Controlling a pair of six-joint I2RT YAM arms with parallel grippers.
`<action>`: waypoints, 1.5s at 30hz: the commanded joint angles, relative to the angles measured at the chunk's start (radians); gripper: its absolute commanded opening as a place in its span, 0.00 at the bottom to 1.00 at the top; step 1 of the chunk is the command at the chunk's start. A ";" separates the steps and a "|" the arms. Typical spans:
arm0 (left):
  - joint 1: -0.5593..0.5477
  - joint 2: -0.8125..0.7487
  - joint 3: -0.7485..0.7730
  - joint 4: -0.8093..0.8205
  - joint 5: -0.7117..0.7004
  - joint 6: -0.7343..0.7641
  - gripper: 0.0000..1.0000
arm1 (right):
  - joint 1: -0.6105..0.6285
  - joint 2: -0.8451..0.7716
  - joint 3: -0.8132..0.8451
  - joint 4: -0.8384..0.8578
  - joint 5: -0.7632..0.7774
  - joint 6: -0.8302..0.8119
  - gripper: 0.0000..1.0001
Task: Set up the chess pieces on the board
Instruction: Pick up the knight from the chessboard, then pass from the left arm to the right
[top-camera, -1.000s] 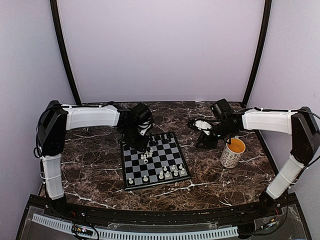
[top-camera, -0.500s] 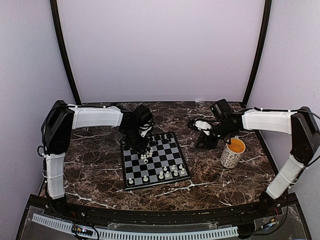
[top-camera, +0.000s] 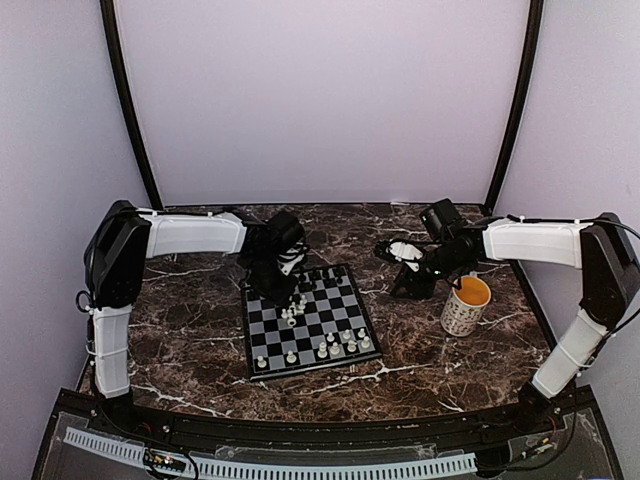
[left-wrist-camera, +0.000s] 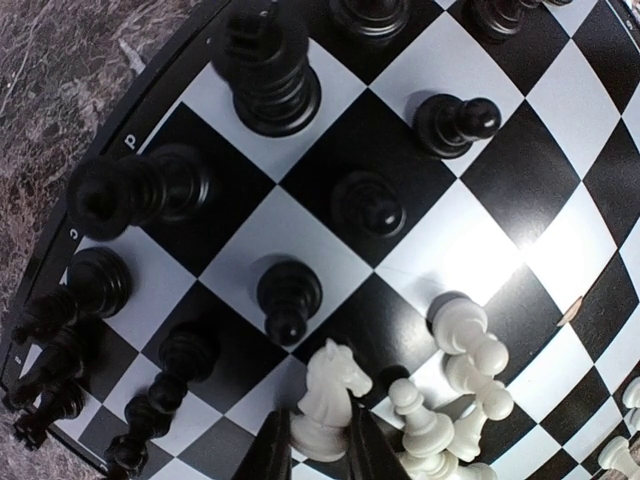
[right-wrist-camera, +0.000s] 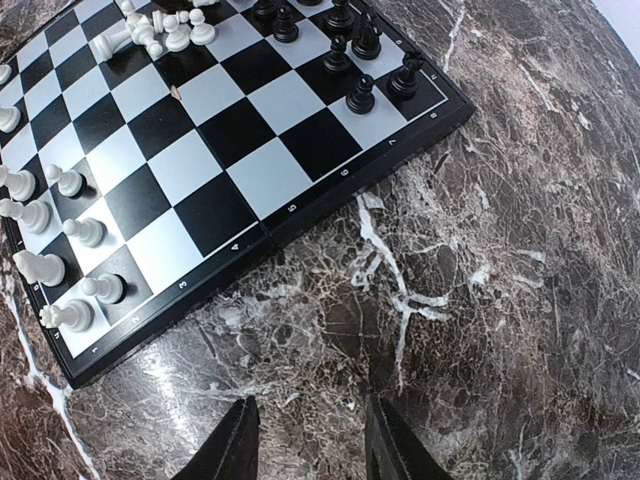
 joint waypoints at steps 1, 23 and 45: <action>0.000 -0.033 0.002 -0.010 0.033 0.018 0.18 | 0.008 0.011 0.003 0.001 -0.009 -0.001 0.37; 0.000 -0.555 -0.438 0.546 0.131 0.109 0.11 | 0.136 0.199 0.577 -0.212 -0.297 0.270 0.42; -0.050 -0.632 -0.502 0.611 0.140 0.179 0.11 | 0.196 0.463 0.749 -0.045 -0.725 0.777 0.50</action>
